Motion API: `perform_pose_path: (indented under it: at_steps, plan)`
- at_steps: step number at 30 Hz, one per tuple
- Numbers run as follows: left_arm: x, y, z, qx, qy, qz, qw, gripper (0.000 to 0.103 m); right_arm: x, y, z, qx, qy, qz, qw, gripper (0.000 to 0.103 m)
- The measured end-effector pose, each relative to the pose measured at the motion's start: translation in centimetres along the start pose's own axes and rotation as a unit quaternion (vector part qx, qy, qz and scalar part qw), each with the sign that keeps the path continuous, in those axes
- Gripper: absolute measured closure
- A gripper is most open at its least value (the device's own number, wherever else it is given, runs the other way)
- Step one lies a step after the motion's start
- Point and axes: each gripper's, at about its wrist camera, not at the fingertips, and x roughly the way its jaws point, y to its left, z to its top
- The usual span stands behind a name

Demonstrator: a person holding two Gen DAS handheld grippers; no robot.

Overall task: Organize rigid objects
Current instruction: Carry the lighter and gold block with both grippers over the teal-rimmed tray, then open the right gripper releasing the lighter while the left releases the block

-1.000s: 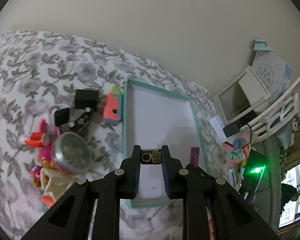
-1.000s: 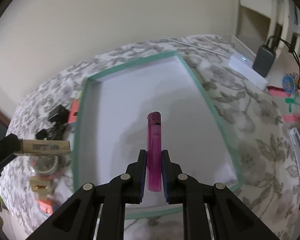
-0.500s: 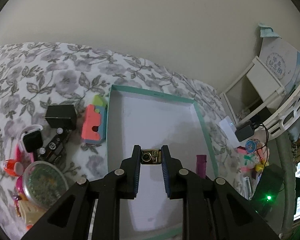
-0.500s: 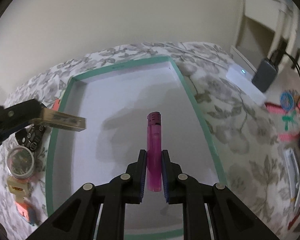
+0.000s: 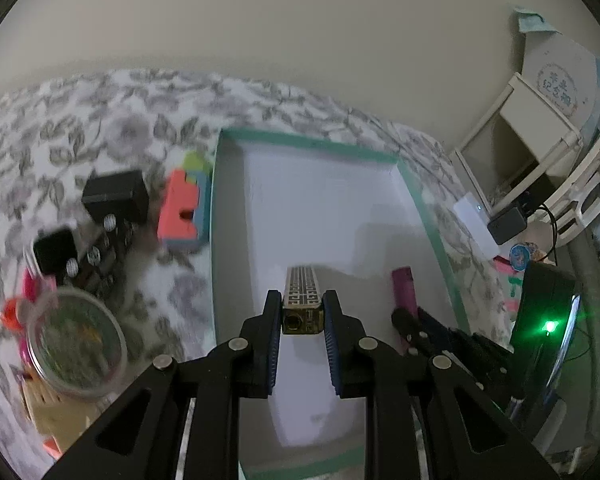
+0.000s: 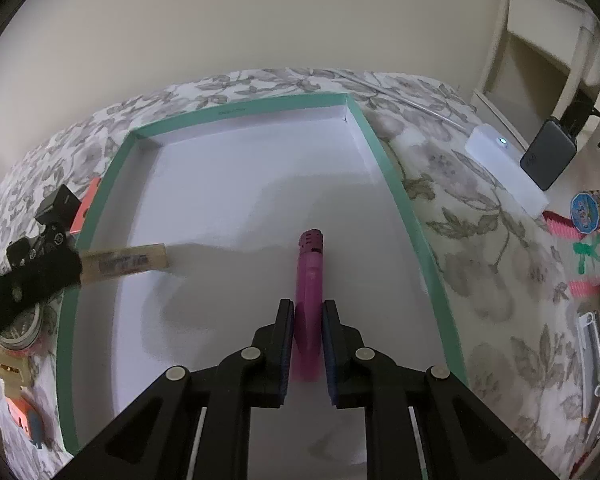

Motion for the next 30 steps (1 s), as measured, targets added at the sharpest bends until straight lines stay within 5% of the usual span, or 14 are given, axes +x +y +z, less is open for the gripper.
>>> perform_pose_path:
  at_steps: [6, 14, 30]
  plan:
    - [0.3, -1.2, -0.9, 0.028, 0.005, 0.019, 0.9994, 0.082, -0.1, 0.2, -0.2, -0.005, 0.0, -0.002, 1.0, 0.088]
    - [3.3, -1.2, -2.6, 0.031, 0.06, 0.043, 0.9968, 0.082, -0.1, 0.1, -0.2, -0.003, -0.001, 0.002, 1.0, 0.088]
    - [3.7, -1.5, -2.7, 0.037, 0.067, 0.047, 0.996, 0.081, -0.1, 0.3, -0.2, -0.005, -0.002, -0.002, 1.0, 0.086]
